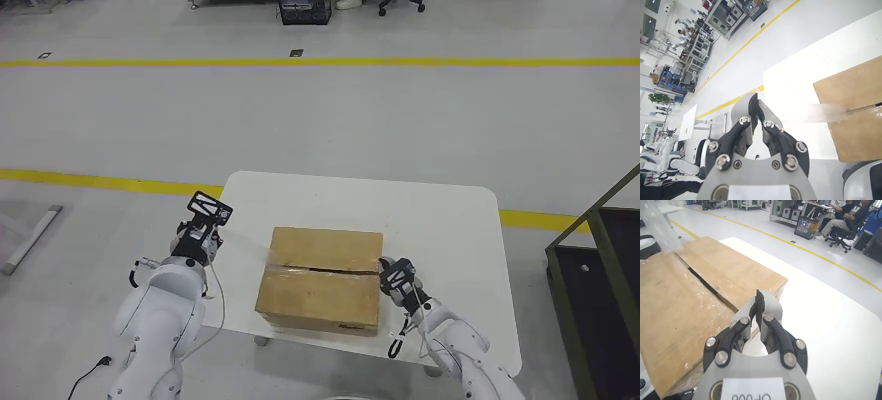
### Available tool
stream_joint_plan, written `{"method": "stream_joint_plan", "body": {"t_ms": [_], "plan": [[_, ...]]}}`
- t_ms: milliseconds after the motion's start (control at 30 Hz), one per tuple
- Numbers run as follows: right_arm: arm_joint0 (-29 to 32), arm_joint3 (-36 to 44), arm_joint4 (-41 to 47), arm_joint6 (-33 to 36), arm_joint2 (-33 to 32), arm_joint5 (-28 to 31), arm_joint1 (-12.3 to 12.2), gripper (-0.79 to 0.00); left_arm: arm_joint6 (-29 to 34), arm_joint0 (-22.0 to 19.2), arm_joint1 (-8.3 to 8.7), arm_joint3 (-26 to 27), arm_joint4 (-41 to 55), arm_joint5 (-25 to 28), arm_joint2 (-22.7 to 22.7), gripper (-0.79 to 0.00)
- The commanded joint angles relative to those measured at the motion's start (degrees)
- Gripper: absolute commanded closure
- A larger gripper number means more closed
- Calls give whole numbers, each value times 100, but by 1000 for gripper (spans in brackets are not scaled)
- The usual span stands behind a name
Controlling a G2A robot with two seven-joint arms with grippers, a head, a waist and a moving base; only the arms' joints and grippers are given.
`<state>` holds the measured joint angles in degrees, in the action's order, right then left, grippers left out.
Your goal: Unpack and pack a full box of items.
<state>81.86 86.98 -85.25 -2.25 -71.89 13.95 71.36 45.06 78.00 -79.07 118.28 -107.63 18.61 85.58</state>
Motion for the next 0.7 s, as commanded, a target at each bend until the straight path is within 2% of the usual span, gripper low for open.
{"method": "stream_joint_plan", "body": {"t_ms": [0, 133, 233, 367, 467, 667], "plan": [[-7, 84, -72, -12, 40, 86, -4, 0, -14, -4, 0, -57, -8, -46, -43, 0], [-84, 95, -273, 33, 234, 162, 10, 0, -18, -19, 2, -95, 5, -94, -87, 0], [-157, 69, -423, 12, 338, 3, 29, 0, -36, -29, 9, -101, 22, -84, -94, 0], [-83, 243, -28, 127, 141, -341, 41, 0, -61, -40, 17, -97, 33, -84, -96, 0], [29, 451, 19, 150, -26, -385, 16, 0, -87, -37, 24, -110, 52, -80, -93, 0], [108, 790, 102, 183, 3, 152, -12, 0, -145, -17, 41, -132, 73, -96, -44, 0]]}}
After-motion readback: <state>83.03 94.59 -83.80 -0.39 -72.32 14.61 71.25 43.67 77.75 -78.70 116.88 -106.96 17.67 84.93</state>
